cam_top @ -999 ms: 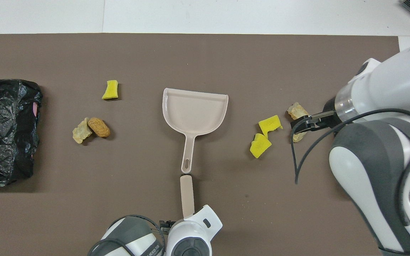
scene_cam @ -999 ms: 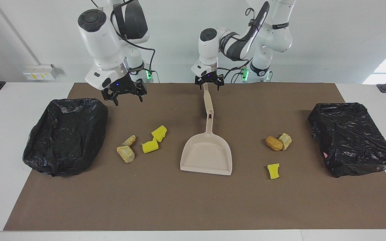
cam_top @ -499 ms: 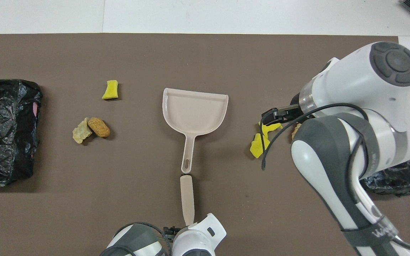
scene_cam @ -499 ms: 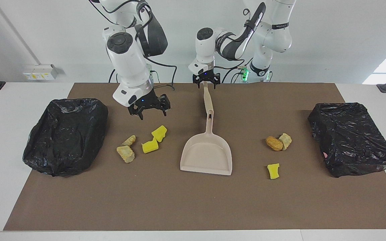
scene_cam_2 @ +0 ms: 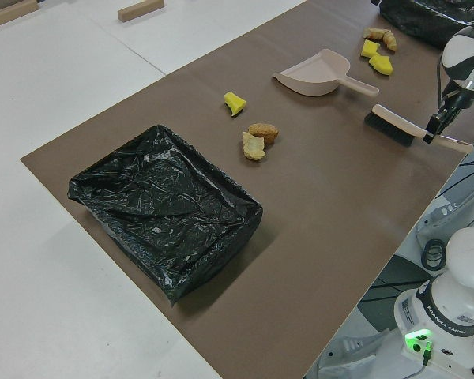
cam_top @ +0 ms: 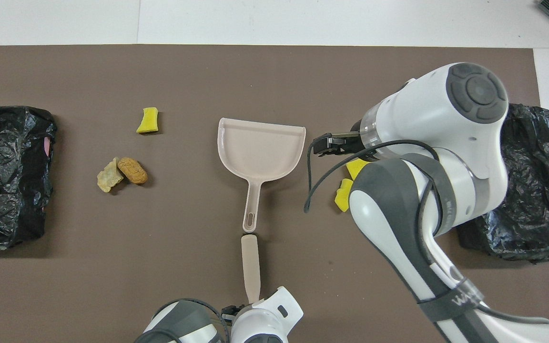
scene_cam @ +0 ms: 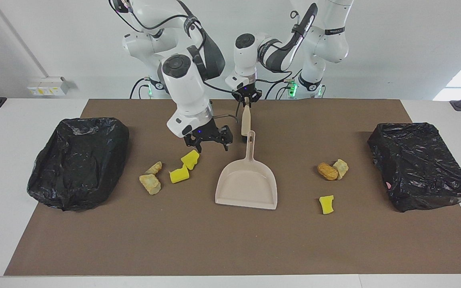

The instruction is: Sweep and dump trash in bin

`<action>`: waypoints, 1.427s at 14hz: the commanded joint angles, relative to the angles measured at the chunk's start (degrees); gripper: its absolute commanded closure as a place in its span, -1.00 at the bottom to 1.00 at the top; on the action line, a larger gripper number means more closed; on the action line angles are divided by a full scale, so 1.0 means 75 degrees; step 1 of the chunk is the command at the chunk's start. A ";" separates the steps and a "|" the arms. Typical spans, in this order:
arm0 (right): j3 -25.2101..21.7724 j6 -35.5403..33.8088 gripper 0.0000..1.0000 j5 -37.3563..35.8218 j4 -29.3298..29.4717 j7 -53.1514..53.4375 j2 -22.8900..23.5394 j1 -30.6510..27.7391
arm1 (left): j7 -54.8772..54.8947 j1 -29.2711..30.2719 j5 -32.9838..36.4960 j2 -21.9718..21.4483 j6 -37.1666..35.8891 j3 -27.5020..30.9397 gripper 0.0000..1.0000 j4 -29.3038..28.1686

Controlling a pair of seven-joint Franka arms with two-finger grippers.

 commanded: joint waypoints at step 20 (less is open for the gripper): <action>-0.0027 0.1228 -1.00 -0.1643 -0.0512 0.1794 0.0945 0.1715 | 0.5653 0.6598 0.0373 -0.1119 -0.2490 0.0446 1.00 0.1378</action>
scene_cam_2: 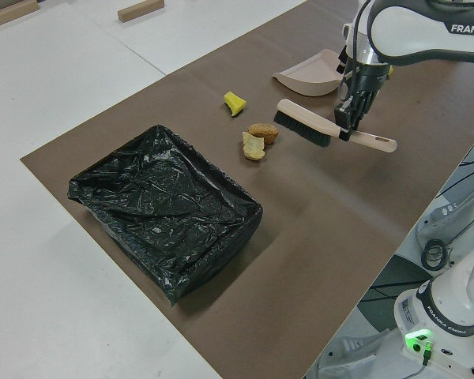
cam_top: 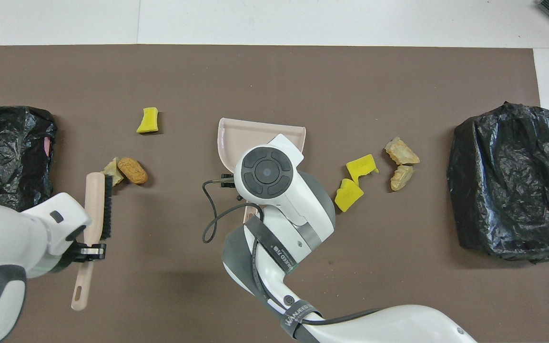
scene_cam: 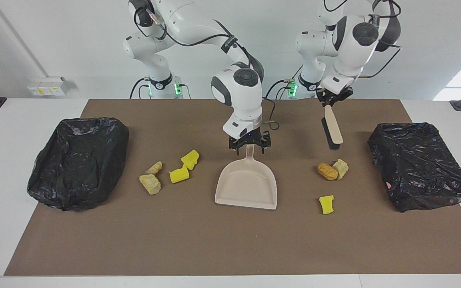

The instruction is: Sweep and dump trash in bin

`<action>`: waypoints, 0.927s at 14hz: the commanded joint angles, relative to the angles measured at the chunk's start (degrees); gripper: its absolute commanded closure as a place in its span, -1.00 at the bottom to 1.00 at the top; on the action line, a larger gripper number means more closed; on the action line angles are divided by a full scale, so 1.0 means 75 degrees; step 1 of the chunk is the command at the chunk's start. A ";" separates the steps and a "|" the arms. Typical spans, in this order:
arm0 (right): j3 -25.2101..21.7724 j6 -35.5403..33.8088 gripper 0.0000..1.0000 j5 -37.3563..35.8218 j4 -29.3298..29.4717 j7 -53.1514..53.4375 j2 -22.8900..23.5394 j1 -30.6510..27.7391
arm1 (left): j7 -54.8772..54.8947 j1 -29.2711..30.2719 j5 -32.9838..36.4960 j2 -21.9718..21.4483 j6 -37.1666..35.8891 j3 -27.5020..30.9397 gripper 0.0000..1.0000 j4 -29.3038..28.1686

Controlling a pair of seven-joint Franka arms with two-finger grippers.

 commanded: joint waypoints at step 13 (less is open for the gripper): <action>-0.0005 -0.0353 0.33 -0.0198 -0.1007 0.0186 -0.0523 0.0400 | 0.0402 0.1007 0.0983 0.2358 0.0675 -0.0094 1.00 0.2033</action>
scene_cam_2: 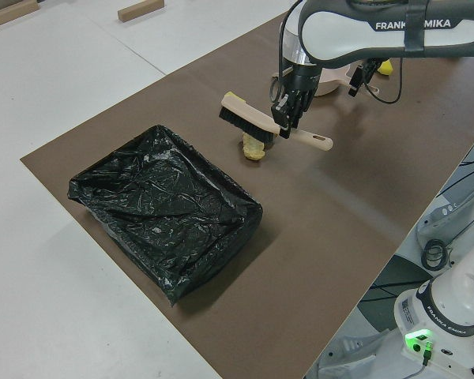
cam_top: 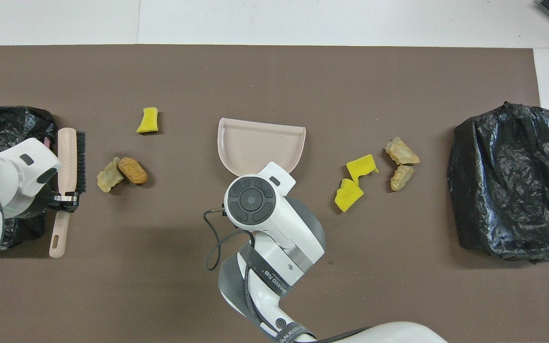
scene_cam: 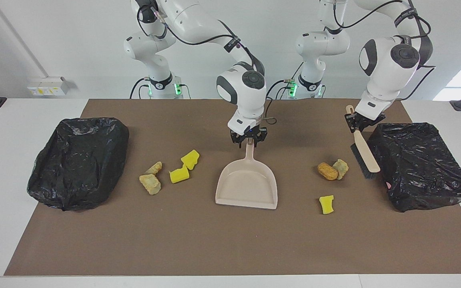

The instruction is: Sweep and dump trash in bin

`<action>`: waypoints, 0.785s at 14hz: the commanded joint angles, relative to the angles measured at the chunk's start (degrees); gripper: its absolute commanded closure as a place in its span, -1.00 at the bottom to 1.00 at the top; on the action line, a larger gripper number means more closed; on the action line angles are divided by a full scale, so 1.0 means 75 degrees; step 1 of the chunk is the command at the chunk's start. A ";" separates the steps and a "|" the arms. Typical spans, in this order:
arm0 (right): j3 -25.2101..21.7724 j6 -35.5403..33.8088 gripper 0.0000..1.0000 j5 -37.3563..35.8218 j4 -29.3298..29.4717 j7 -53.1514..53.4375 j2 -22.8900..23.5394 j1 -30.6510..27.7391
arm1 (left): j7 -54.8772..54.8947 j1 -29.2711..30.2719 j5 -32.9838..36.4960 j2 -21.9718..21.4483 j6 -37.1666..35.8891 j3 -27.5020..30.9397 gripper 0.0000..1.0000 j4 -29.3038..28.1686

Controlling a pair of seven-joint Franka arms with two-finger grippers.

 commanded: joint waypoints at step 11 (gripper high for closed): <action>-0.0018 -0.0026 0.27 -0.0106 0.0011 0.0056 -0.0160 -0.0160 | -0.0210 0.0344 0.0272 0.0278 0.0287 -0.0053 1.00 -0.0133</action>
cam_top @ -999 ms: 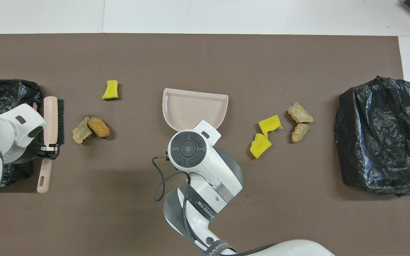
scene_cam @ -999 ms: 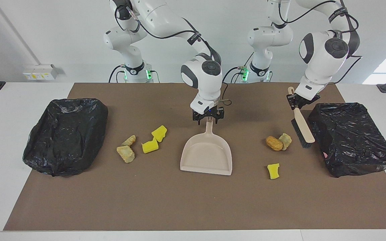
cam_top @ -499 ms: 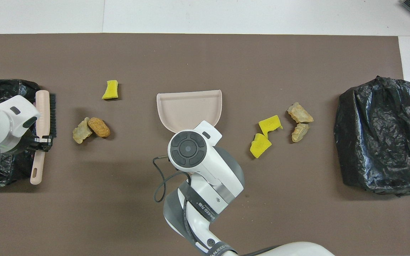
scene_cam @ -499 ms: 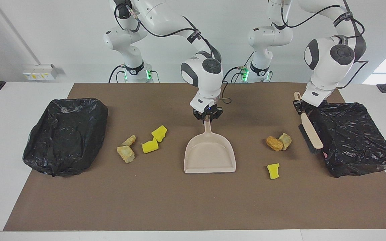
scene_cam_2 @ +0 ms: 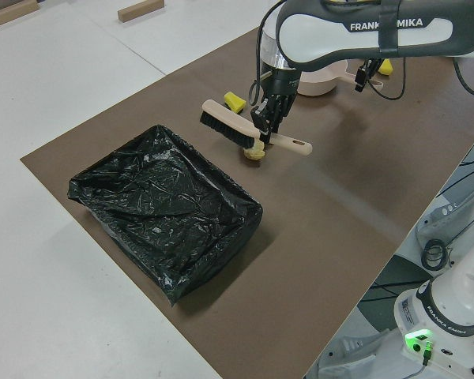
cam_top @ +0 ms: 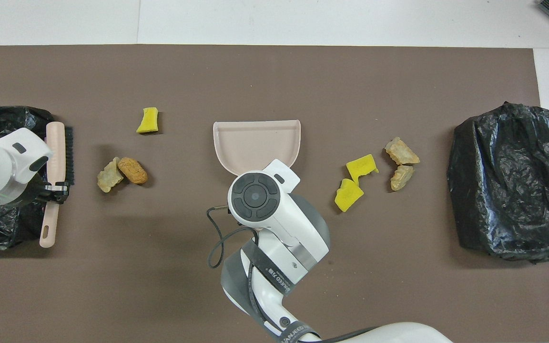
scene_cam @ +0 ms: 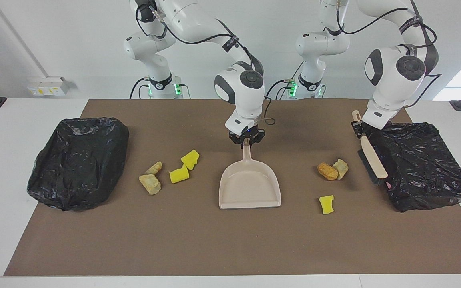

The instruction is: Sweep and dump trash in bin

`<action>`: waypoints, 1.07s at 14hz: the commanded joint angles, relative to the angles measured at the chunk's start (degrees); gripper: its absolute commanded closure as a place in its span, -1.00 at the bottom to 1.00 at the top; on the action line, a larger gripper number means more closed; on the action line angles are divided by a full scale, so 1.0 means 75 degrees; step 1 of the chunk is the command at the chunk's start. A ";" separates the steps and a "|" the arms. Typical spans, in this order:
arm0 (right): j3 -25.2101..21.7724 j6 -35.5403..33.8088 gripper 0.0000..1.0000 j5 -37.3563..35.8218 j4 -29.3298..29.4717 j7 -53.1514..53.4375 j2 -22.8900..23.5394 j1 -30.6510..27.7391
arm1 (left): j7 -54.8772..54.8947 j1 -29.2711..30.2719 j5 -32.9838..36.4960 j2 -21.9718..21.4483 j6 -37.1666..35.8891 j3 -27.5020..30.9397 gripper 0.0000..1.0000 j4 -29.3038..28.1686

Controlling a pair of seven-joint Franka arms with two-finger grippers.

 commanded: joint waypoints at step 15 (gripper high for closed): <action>0.0017 -0.1386 1.00 0.0023 0.0041 -0.3528 -0.1100 -0.1278 | -0.1577 -0.1254 -0.0460 -0.0203 0.1187 -0.0105 1.00 -0.1599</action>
